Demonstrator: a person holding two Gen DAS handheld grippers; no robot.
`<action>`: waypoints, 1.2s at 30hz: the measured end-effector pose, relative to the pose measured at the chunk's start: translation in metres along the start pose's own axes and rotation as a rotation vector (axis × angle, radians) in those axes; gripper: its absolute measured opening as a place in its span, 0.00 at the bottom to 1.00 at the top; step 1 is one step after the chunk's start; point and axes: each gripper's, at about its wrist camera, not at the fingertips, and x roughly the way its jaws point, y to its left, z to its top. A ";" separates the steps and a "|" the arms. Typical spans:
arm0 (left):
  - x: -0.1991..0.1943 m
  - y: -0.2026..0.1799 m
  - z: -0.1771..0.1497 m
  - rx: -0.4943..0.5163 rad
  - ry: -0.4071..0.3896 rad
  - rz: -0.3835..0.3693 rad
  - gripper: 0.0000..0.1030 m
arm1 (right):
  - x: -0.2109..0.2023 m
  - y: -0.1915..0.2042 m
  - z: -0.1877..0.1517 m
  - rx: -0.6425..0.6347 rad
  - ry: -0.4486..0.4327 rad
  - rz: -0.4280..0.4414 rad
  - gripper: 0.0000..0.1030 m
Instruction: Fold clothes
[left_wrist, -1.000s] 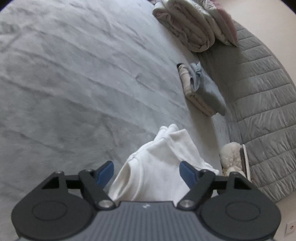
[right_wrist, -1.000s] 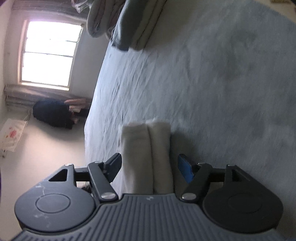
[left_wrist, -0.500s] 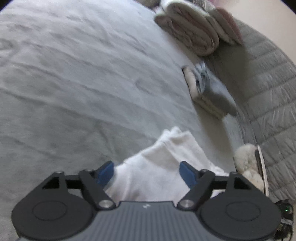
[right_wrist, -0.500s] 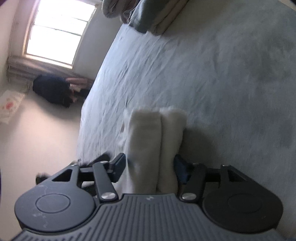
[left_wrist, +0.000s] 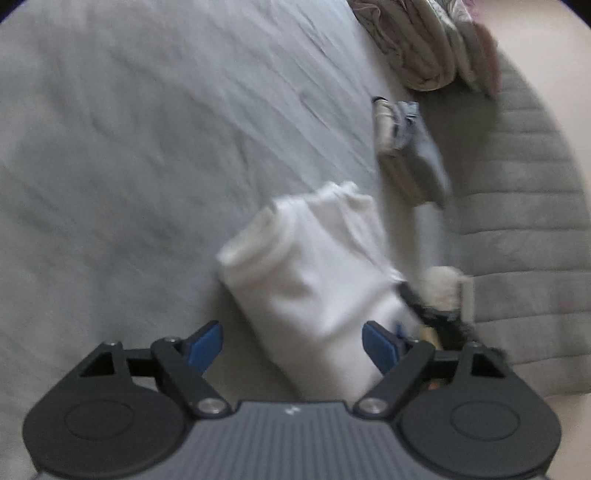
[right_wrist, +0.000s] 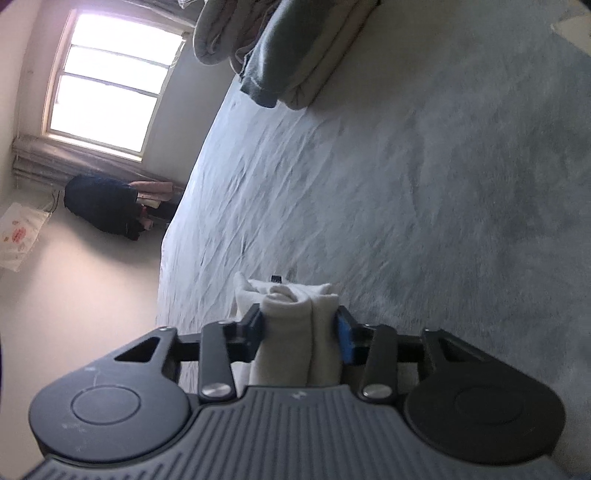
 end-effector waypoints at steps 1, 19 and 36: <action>0.006 0.003 -0.003 -0.026 -0.004 -0.021 0.73 | -0.002 0.001 -0.001 -0.006 0.000 -0.001 0.37; -0.028 -0.040 0.008 0.209 -0.444 0.148 0.51 | -0.022 0.021 -0.050 -0.031 0.188 -0.017 0.36; -0.001 0.005 -0.010 0.084 -0.221 0.103 0.67 | -0.004 -0.004 -0.024 0.026 0.137 0.024 0.66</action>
